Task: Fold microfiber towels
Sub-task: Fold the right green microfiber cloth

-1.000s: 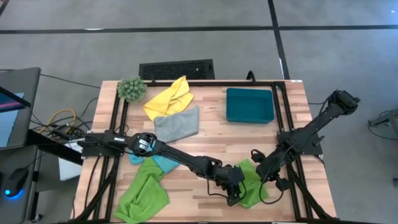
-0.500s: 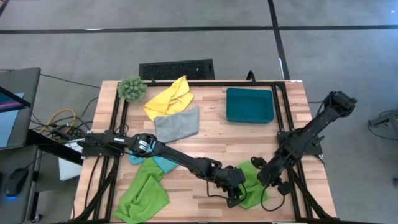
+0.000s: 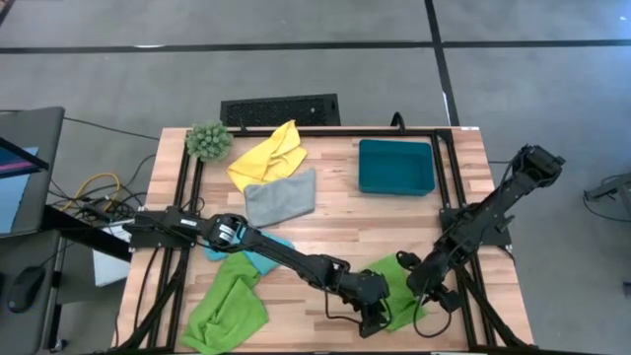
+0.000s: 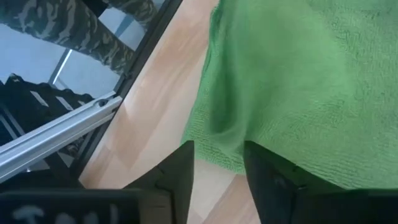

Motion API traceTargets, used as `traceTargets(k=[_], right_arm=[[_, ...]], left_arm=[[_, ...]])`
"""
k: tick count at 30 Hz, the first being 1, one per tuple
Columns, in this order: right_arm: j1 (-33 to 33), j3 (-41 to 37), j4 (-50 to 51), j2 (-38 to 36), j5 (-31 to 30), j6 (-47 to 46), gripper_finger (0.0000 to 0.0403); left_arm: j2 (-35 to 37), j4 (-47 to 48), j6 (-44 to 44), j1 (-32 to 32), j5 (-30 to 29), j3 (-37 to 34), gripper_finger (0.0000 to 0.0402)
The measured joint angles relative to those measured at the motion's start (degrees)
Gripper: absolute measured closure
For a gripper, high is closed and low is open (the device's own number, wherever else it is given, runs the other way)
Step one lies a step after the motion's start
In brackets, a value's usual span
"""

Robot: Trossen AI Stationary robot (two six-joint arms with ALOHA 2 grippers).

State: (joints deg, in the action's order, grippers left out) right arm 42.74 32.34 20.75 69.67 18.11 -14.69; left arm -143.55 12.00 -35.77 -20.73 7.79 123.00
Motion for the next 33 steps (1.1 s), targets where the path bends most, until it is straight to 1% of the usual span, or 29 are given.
traceTargets(k=[3,7,10,12,15,19,23,25,29,33], right_arm=[[0.0,0.0,0.2,-0.4,0.0,-0.1,0.0227],[-0.1,0.0,0.2,-2.4,-0.2,0.0,0.0223],[-0.1,0.0,0.0,-3.8,-2.8,0.1,0.0225],[-0.3,0.0,-0.6,-4.0,-4.9,0.1,0.0228],[-1.4,0.0,-2.7,-3.4,-5.1,-0.1,0.0232],[-3.6,0.0,-7.7,-1.5,-4.9,0.8,0.0239],[-5.0,0.0,-10.7,1.5,-4.9,2.8,0.0244],[-5.1,0.0,-11.2,3.3,-4.8,3.1,0.0246],[-4.5,0.0,-13.6,8.0,-4.8,3.1,0.0248],[-4.6,0.0,-16.9,12.0,-4.4,3.0,0.0248]], left_arm=[[0.0,0.1,1.0,0.0,0.0,0.0,0.0234],[0.0,0.1,2.9,0.0,0.0,0.0,0.0233],[0.0,0.2,5.7,0.1,-0.7,0.0,0.0236],[0.0,1.1,6.0,0.5,-1.1,0.0,0.0236],[0.3,4.2,4.9,1.2,-1.0,0.0,0.0237],[1.1,9.4,4.6,1.8,-1.9,0.1,0.0237],[1.9,14.9,5.0,1.5,-5.3,0.1,0.0237],[2.7,19.1,4.7,1.3,-6.7,0.1,0.0237],[3.9,25.4,4.6,0.8,-7.1,0.1,0.0237],[4.8,28.5,4.6,0.2,-7.2,0.1,0.0237]])
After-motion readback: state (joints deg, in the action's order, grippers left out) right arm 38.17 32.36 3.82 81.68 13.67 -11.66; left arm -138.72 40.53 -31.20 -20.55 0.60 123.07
